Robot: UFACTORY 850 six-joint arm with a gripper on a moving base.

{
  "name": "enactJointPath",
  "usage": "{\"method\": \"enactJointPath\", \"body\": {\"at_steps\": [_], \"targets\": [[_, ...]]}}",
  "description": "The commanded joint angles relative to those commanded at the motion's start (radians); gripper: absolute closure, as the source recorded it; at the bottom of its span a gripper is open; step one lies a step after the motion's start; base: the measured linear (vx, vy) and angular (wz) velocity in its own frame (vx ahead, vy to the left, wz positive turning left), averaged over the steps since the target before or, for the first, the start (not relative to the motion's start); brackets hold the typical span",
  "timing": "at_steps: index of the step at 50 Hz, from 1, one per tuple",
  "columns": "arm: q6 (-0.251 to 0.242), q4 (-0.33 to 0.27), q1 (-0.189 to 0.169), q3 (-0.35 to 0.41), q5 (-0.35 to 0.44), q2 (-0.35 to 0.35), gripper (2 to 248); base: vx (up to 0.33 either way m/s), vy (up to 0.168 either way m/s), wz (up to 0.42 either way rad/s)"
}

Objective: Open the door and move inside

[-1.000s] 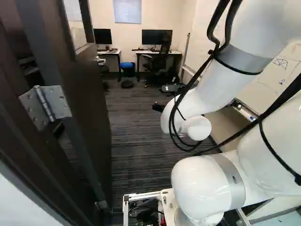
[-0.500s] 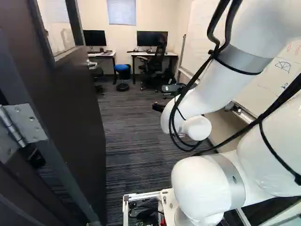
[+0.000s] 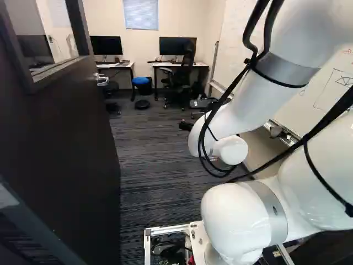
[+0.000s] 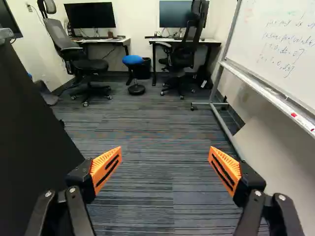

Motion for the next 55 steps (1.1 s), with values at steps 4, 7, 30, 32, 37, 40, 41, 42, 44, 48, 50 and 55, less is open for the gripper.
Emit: {"method": "enactJointPath", "body": {"at_steps": [4, 7, 30, 32, 37, 40, 41, 42, 44, 48, 50, 55], "targets": [[0.0, 0.0, 0.0, 0.0, 0.0, 0.0, 3, 0.183, -0.028, -0.005], [0.0, 0.0, 0.0, 0.0, 0.0, 0.0, 3, 0.186, -0.033, -0.006], [0.0, 0.0, 0.0, 0.0, 0.0, 0.0, 3, 0.21, -0.011, -0.014], [0.0, 0.0, 0.0, 0.0, 0.0, 0.0, 3, 0.229, 0.0, -0.023], [0.0, 0.0, 0.0, 0.0, 0.0, 0.0, 3, 0.223, 0.002, -0.003], [0.0, 0.0, 0.0, 0.0, 0.0, 0.0, 3, 0.214, -0.002, -0.018], [0.0, 0.0, 0.0, 0.0, 0.0, 0.0, 3, 0.191, 0.001, -0.003], [0.0, 0.0, 0.0, 0.0, 0.0, 0.0, 3, 0.219, 0.003, -0.01], [0.0, 0.0, 0.0, 0.0, 0.0, 0.0, 3, 0.243, 0.006, -0.016], [0.0, 0.0, 0.0, 0.0, 0.0, 0.0, 3, 0.22, -0.002, -0.005], [0.0, 0.0, 0.0, 0.0, 0.0, 0.0, 3, 0.216, -0.011, -0.021], [0.0, 0.0, 0.0, 0.0, 0.0, 0.0, 3, 0.222, 0.001, -0.008]]}}
